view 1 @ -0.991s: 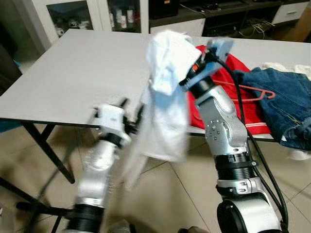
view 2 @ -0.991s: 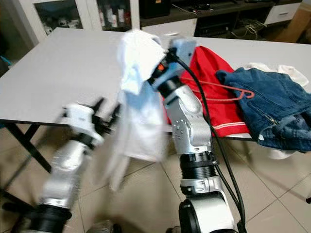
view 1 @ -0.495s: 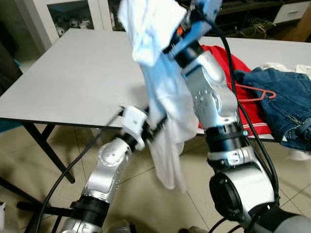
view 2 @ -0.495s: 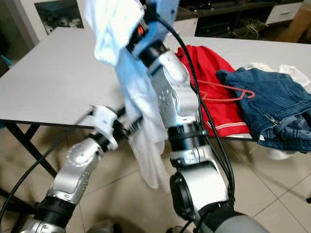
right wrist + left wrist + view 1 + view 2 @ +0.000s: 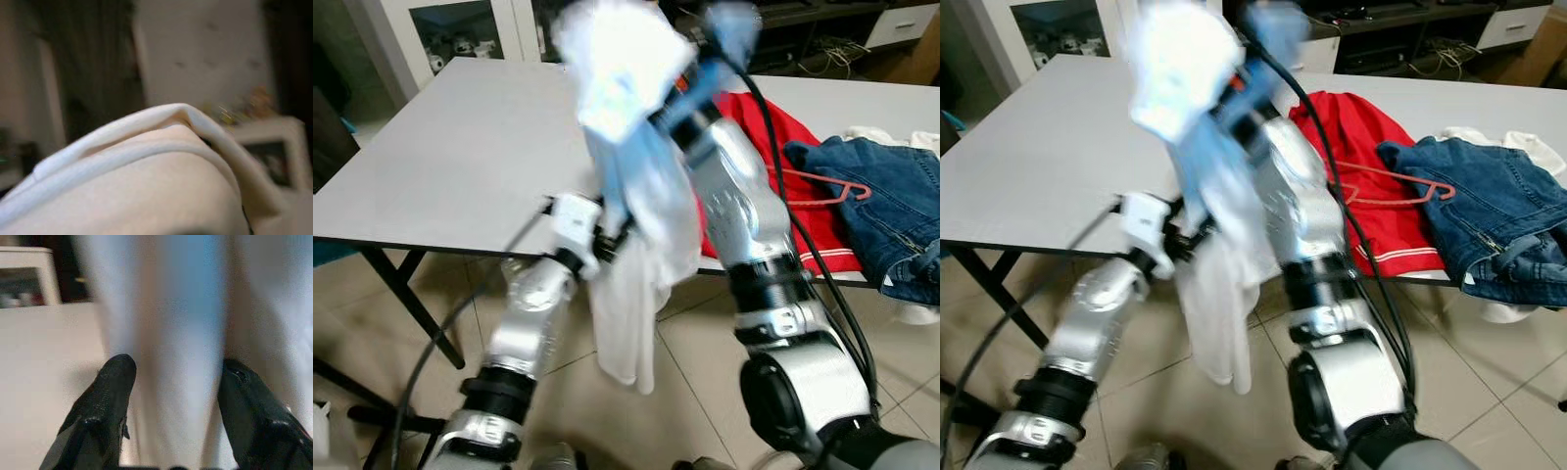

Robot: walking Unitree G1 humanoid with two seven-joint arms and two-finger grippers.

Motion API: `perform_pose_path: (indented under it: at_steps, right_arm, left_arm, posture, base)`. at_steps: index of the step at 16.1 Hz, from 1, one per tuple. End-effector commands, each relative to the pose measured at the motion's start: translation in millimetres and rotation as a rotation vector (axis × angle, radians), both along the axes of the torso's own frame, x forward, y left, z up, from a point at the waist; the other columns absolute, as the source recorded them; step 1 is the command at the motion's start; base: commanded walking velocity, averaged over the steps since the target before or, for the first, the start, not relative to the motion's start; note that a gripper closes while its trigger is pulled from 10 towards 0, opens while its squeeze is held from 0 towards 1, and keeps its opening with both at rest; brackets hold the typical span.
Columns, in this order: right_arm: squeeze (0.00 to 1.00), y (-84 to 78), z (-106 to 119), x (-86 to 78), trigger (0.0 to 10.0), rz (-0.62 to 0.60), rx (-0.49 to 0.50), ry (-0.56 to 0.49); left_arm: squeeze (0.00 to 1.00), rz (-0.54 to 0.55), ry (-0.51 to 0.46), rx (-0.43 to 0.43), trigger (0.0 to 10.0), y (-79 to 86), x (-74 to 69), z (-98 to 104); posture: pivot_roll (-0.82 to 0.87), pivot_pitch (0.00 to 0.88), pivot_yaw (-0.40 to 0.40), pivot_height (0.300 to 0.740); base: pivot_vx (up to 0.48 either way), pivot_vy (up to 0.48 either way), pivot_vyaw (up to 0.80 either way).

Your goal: Hang hanger

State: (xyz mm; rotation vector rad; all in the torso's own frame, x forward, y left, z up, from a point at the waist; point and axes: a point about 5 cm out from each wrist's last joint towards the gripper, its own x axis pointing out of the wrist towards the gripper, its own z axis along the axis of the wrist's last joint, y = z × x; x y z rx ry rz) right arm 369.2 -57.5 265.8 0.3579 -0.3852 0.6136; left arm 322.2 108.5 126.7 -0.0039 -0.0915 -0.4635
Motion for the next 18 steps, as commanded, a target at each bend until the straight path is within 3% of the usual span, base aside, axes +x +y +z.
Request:
perform_pose_path:
  at_steps: [1,4,9,15,18]
  right_arm:
    - [0.00,-14.8,-1.6,3.6,0.0,-0.079,0.013,0.006]
    - [0.00,-28.0,-15.5,6.6,0.0,-0.141,0.003,0.053]
    - [0.00,-8.8,-9.2,8.4,0.0,-0.085,-0.006,0.033]
    - [0.00,2.7,-15.6,10.9,0.0,-0.024,-0.060,0.043]
    - [0.00,6.7,-6.6,15.2,0.0,-0.003,-0.083,0.015]
  left_arm:
    - [0.00,0.046,-0.033,-0.046,10.0,6.7,-0.5,6.0]
    - [0.00,0.147,-0.081,-0.116,10.0,20.2,-3.5,10.1]
    - [0.00,0.248,-0.128,-0.121,10.0,30.8,7.8,24.4]
    - [0.00,0.280,-0.138,-0.123,10.0,33.9,5.2,22.9]
    - [0.00,0.291,-0.146,-0.128,10.0,34.6,5.8,24.7]
  posture:
    - [0.03,0.000,0.011,0.740]
    - [0.02,0.000,0.013,0.740]
    - [0.03,0.000,0.001,0.740]
    - [0.05,0.000,-0.007,0.740]
    - [0.05,0.000,-0.009,0.740]
  base:
    - [0.000,0.000,0.00]
    - [0.000,0.000,0.00]
    - [0.000,0.000,0.00]
    - [0.458,0.000,0.00]
    - [0.459,0.000,0.00]
